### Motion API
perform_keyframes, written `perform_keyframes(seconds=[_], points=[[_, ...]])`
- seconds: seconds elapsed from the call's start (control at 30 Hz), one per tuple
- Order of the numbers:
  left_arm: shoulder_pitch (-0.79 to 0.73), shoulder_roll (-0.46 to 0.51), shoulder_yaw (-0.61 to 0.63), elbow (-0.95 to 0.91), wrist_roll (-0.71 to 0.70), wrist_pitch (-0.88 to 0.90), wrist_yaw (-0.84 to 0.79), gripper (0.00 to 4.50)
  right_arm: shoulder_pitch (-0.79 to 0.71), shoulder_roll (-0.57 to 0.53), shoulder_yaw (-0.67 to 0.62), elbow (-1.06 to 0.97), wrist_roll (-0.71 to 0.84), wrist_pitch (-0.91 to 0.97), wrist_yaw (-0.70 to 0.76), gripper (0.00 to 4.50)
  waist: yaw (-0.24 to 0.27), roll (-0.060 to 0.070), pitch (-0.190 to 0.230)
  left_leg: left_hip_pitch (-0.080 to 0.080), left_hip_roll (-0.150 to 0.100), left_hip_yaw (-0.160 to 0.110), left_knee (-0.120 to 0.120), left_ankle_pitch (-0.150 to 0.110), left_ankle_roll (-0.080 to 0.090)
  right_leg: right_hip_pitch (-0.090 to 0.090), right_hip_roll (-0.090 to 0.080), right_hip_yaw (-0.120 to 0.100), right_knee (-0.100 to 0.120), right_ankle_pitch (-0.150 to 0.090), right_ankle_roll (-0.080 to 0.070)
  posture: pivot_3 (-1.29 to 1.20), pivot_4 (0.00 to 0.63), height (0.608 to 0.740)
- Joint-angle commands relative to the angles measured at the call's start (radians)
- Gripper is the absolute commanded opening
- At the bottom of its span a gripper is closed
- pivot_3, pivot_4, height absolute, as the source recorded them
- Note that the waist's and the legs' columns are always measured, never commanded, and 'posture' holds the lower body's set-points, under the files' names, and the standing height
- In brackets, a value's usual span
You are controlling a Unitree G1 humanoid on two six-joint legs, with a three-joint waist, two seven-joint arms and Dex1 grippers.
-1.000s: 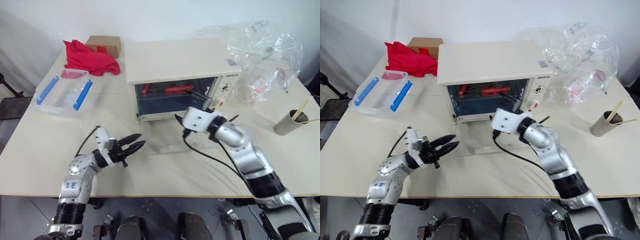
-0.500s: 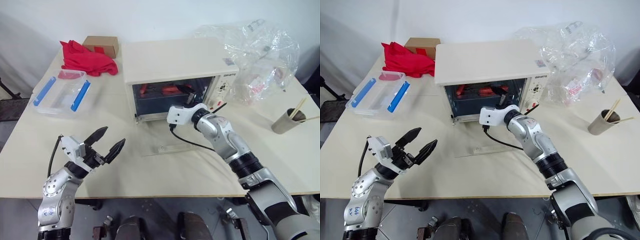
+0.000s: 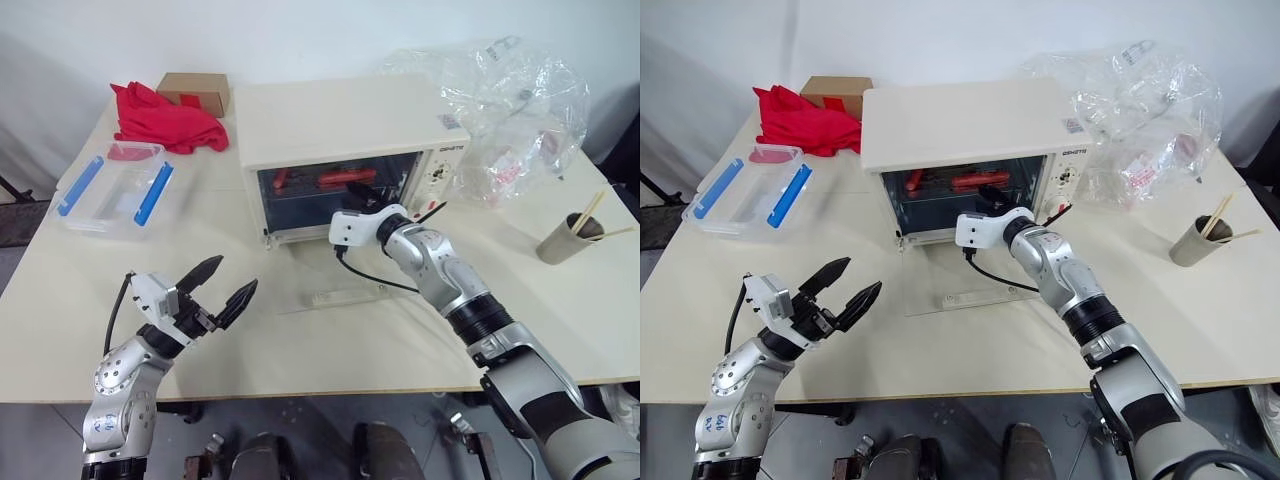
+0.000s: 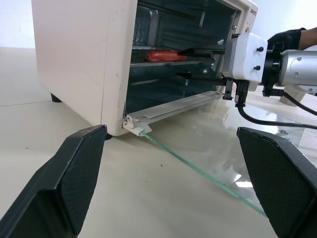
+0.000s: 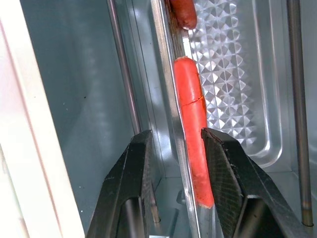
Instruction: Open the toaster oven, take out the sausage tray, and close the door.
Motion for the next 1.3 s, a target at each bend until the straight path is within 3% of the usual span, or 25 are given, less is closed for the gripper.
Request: perform_keyframes(seconds=[0.03,0.17,0.53,0.87,1.3], points=[[0.004,0.007,0.000,-0.038,-0.015,-0.014,-0.003,4.50,-0.037,0.010,-0.006,0.003,0.005,-0.005,-0.007,1.24,0.000,0.000,0.000,0.000,0.000,0.000,0.000,0.000,0.000,0.000,0.000,0.000,0.000,0.000,0.000,0.00,0.150,0.740],[0.002,0.010,0.001,-0.033,-0.017,-0.014,-0.009,4.50,-0.059,0.014,-0.006,0.029,0.004,-0.011,-0.013,0.01,0.001,0.000,0.000,0.000,0.000,0.000,0.000,0.000,0.000,0.000,0.000,0.000,0.000,0.000,0.000,0.00,0.150,0.740],[-0.020,0.010,-0.001,-0.014,-0.017,-0.012,-0.015,4.50,-0.064,-0.035,-0.018,-0.053,0.011,-0.089,0.046,0.01,0.001,0.000,0.000,0.000,0.000,0.000,0.000,0.000,0.000,0.000,0.000,0.000,-0.001,0.000,0.000,0.00,0.150,0.740],[-0.056,0.009,0.007,0.033,-0.013,-0.029,-0.018,4.50,-0.027,-0.107,-0.053,-0.297,0.083,-0.076,0.263,0.01,-0.002,0.001,0.001,-0.002,0.000,0.001,-0.004,0.000,0.000,-0.004,0.000,0.000,-0.001,0.000,0.000,0.00,0.150,0.740],[-0.210,-0.027,-0.042,0.155,0.003,-0.063,-0.024,4.50,-0.005,-0.125,-0.052,-0.334,0.095,-0.074,0.303,0.01,-0.005,0.001,0.001,-0.011,0.000,0.001,-0.002,0.000,0.000,-0.014,0.000,-0.002,0.000,0.000,0.000,0.00,0.150,0.740]])
